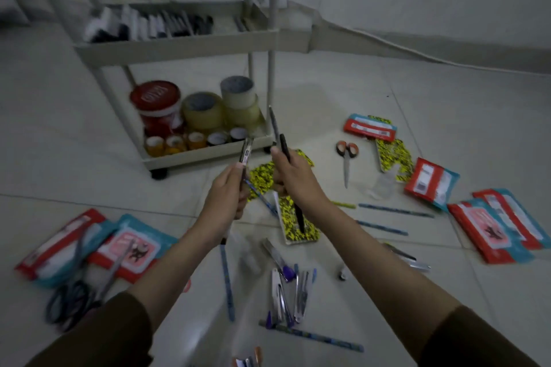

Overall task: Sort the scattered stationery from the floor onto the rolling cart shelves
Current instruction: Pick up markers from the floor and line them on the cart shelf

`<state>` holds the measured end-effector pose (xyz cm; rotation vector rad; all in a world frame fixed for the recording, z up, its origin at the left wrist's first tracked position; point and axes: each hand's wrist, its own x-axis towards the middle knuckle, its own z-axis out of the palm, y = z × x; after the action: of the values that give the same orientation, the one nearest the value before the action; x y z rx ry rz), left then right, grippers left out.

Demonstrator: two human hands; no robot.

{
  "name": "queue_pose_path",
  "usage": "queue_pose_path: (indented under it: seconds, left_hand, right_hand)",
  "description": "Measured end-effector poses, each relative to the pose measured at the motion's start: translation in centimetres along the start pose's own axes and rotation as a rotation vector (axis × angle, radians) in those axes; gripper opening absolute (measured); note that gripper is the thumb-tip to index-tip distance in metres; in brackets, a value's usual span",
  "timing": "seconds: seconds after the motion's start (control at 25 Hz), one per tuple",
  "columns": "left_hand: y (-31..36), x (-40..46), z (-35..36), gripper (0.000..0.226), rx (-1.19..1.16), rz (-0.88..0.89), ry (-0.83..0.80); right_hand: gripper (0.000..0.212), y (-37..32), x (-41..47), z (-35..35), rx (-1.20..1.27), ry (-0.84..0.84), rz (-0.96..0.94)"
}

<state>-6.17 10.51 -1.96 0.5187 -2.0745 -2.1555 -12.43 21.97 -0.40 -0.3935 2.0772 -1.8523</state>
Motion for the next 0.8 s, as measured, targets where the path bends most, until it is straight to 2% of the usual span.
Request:
queue_pose_path:
  seconds: [0.16,0.28,0.44,0.52,0.68,0.8]
  left_hand:
    - [6.8,1.5,-2.9,0.035,0.124,0.179,0.184]
    - [12.0,2.1,-4.5,0.019,0.287,0.353,0.287]
    - [16.4,3.4,-5.5,0.05,0.453,0.287,0.294]
    - [17.5,3.7,-5.1,0.049,0.49,0.272,0.269]
    - [18.1,4.8,-4.1,0.021,0.458,0.329,0.327]
    - [18.0,6.7,-4.1,0.019,0.366,0.326,0.436]
  right_hand:
    - [0.027,-5.5,3.3,4.1,0.092,-0.062,-0.107]
    - [0.024,-10.6,5.3,6.1,0.136,-0.073,-0.191]
    - [0.022,-15.8,6.9,6.8,0.315,-0.071,-0.237]
    - [0.027,-17.4,8.0,6.3,0.317,-0.061,-0.267]
    - [0.026,-18.9,10.3,5.4,0.281,-0.179,-0.124]
    - [0.028,-19.2,12.6,5.1,0.388,-0.253,0.112]
